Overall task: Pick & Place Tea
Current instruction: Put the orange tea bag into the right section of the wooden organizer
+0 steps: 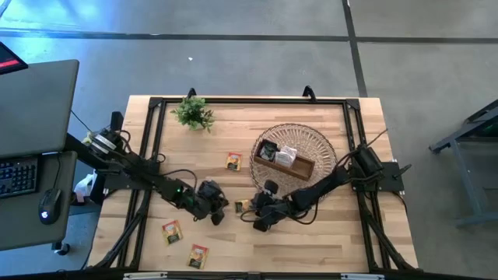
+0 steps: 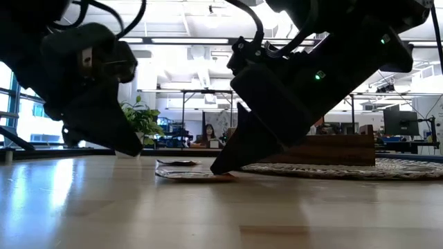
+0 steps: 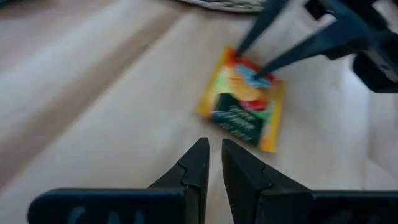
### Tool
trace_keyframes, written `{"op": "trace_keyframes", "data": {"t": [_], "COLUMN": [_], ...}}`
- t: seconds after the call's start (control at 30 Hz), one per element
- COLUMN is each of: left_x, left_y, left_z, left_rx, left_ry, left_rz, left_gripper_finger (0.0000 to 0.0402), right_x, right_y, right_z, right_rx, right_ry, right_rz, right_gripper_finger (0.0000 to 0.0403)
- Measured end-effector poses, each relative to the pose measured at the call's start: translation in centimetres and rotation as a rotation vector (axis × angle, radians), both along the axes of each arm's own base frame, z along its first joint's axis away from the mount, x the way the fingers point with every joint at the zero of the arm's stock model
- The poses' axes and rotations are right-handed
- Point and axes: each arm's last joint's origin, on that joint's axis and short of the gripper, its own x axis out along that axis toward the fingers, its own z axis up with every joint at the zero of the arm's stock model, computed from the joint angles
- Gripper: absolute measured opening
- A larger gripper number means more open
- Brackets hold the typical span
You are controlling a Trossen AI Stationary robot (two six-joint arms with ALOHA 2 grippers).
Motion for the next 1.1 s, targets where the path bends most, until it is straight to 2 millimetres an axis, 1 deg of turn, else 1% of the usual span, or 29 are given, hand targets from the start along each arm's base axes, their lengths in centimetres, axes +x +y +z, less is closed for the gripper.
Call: {"op": "trace_keyframes", "data": {"t": [0.17,0.3,0.47,0.63,0.77,0.83,0.97,1.1], "left_x": [1.5,2.3,3.4,4.4,4.8,5.1,5.3,4.9], "left_y": [-0.9,-1.4,-0.4,1.5,2.3,2.4,2.2,1.9], "left_z": [-1.0,-1.7,-2.2,-2.2,-2.1,-2.0,-1.5,-0.1], "left_rx": [-0.009,0.024,0.043,0.031,0.033,0.038,0.053,0.041], "left_ry": [-0.042,-0.010,0.017,0.024,0.022,0.016,0.017,0.001], "left_rz": [-0.075,-0.096,-0.064,-0.054,-0.091,-0.118,-0.145,-0.177], "left_gripper_finger": [0.0044,0.0044,0.0044,0.0044,0.0044,0.0044,0.0044,0.0044], "right_x": [0.1,0.1,0.1,0.0,0.1,0.1,0.2,0.4], "right_y": [0.0,0.1,0.2,1.1,2.0,2.2,2.0,1.5], "right_z": [0.0,0.1,0.1,0.2,0.6,0.8,1.2,1.2], "right_rx": [0.014,0.018,0.055,0.133,0.177,0.132,0.041,0.083], "right_ry": [-0.012,-0.013,-0.012,-0.023,-0.055,-0.085,-0.143,-0.154], "right_rz": [-0.010,0.001,0.024,0.068,0.133,0.135,0.076,0.005], "right_gripper_finger": [0.0106,0.0106,0.0106,0.0106,0.0106,0.0106,0.0106,0.0106]}}
